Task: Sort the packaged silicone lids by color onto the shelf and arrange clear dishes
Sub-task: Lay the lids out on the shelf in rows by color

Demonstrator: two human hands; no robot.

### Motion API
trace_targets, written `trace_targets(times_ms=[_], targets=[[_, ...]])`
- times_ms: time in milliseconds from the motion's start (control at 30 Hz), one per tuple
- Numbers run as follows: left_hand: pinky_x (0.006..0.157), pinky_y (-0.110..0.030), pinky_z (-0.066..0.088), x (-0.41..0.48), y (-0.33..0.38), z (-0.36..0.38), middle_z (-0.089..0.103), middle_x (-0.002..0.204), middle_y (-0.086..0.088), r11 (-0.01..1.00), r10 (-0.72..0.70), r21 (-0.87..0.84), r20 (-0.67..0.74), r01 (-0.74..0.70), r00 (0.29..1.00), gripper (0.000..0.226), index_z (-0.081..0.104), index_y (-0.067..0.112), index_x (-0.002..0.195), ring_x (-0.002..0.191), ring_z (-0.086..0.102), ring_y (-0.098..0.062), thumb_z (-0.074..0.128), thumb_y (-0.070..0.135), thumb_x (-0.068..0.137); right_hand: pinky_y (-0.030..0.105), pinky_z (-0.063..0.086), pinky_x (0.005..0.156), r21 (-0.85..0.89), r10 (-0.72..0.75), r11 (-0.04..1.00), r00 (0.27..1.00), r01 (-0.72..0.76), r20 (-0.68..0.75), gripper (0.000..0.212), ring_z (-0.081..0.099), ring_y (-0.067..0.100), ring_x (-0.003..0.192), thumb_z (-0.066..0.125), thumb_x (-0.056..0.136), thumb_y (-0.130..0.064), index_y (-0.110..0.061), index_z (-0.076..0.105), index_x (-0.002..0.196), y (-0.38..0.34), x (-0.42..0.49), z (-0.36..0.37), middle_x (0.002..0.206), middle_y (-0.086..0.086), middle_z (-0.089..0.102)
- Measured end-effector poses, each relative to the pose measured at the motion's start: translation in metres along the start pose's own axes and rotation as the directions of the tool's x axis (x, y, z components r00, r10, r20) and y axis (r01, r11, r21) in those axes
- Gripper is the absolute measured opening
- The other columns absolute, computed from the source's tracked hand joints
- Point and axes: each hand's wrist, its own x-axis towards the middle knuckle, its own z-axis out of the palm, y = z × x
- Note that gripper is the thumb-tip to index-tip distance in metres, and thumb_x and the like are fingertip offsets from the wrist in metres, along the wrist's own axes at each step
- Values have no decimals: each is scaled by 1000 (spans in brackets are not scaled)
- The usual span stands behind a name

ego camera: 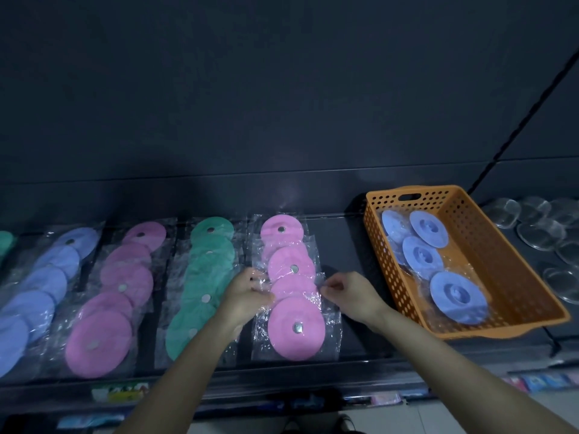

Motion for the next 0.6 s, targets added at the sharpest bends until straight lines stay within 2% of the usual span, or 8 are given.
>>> trace_targets(times_ms=[100,233,267,333,400,433,533,600], targets=[[65,-23,47,0,-4,0,61,94,-4,997,34,74,-77,-28,996,37,51,6,113,87,60,-21,64,-6,80,40,52,72,11,16,1000,998,-15,-67,18,55,17,62,62,86,-22,-5,69,86,1,13,-2,67,3,63],[60,-19,44,-2,-1,-1,62,93,2,935,191,327,-141,-136,971,55,41,10,131,78,60,-12,64,3,81,47,54,79,73,61,996,987,-51,-148,21,60,26,76,57,87,-16,0,67,97,-6,35,-3,79,10,64],[63,-18,43,-4,1,-1,61,100,3,895,276,399,-143,-200,950,63,35,13,138,81,59,-11,64,6,82,48,54,77,92,81,993,984,-67,-161,21,58,25,73,56,87,-15,3,66,94,-8,41,-3,76,11,63],[82,-20,42,-7,2,0,50,124,3,764,447,567,-118,-309,887,72,26,17,145,105,52,-12,63,14,84,50,53,72,131,122,986,977,-100,-174,23,53,22,67,54,85,-13,7,64,91,-11,54,-3,70,13,59],[109,-29,33,-6,2,1,34,147,-3,588,556,731,-55,-346,829,69,25,15,147,135,32,-19,58,30,89,51,54,70,175,148,978,973,-116,-179,24,52,22,66,53,84,-13,8,63,88,-14,65,-2,71,15,60],[116,-34,24,-5,4,2,25,154,-4,522,559,776,2,-354,829,69,24,15,148,143,20,-21,53,41,91,50,55,69,200,157,972,971,-120,-179,23,53,21,65,53,85,-13,8,63,86,-16,69,-2,71,14,60],[121,-40,4,3,5,9,-1,160,3,360,480,814,258,-456,839,77,14,26,151,146,-12,-18,32,66,87,36,53,59,289,179,948,974,-132,-142,21,55,18,60,54,89,-12,0,65,76,-27,77,-2,69,10,61],[120,-43,-6,10,1,14,-14,159,4,298,405,824,349,-483,845,81,6,35,150,143,-24,-20,29,74,83,26,48,53,304,179,943,976,-134,-127,19,53,15,56,54,89,-9,-4,64,74,-32,82,-2,65,7,59]])
